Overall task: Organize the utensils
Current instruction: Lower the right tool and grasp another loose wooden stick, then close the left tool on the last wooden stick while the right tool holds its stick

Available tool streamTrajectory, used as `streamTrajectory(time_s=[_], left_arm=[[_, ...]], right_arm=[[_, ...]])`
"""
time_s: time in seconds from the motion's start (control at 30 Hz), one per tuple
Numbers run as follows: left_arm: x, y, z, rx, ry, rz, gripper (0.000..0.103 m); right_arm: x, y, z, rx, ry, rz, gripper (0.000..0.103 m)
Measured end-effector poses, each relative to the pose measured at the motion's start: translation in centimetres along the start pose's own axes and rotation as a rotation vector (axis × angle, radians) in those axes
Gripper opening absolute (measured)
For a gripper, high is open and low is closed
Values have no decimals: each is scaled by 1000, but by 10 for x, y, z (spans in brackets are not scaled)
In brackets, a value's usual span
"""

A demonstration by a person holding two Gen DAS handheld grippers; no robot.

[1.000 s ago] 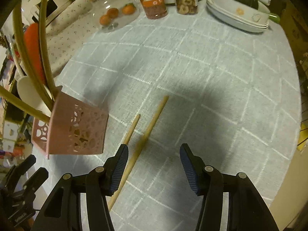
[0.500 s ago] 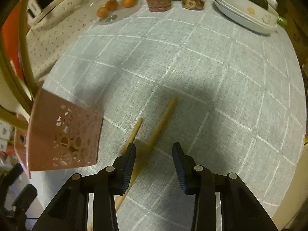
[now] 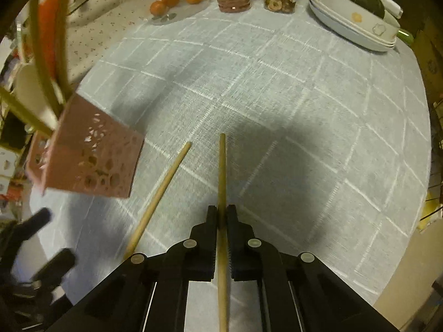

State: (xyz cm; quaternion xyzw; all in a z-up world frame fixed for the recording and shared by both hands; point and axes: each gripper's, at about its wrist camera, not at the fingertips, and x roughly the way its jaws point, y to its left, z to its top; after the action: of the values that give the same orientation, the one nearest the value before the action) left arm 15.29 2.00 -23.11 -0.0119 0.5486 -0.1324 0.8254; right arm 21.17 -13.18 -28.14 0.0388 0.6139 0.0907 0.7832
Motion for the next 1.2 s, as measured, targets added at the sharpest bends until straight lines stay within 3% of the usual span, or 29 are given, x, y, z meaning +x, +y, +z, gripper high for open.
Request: streamTrajectory(time_s=[0.03,0.13,0.37,0.47,0.93,0.97,1.07,1.2], left_arm=[[6,-4,-1,10,8,-22,51],[21,-13,-2,25,23,-53,39],[39,-21,4,14,42,-126,31],[49,-19,1,-24,100,-125,9],[25,-7,-44,26,278,-106,8],[21,-6,-45,36,265,-91,9],[19,-4,-38,37,239,-65,26],[22,-4,-19,20,184,-84,29]], right_arm=[[-6,-3,-3,-5,-7,8,6],[-16,-10,-9,-8,-15,29,6],[-30,-12,-19,-12,-6,66,6],[-40,-14,-23,-6,-12,77,6],[-42,-34,-47,37,69,119,6],[-41,-35,-48,40,75,119,6],[-42,-38,-51,47,78,117,6],[-43,-40,-51,53,76,119,6]])
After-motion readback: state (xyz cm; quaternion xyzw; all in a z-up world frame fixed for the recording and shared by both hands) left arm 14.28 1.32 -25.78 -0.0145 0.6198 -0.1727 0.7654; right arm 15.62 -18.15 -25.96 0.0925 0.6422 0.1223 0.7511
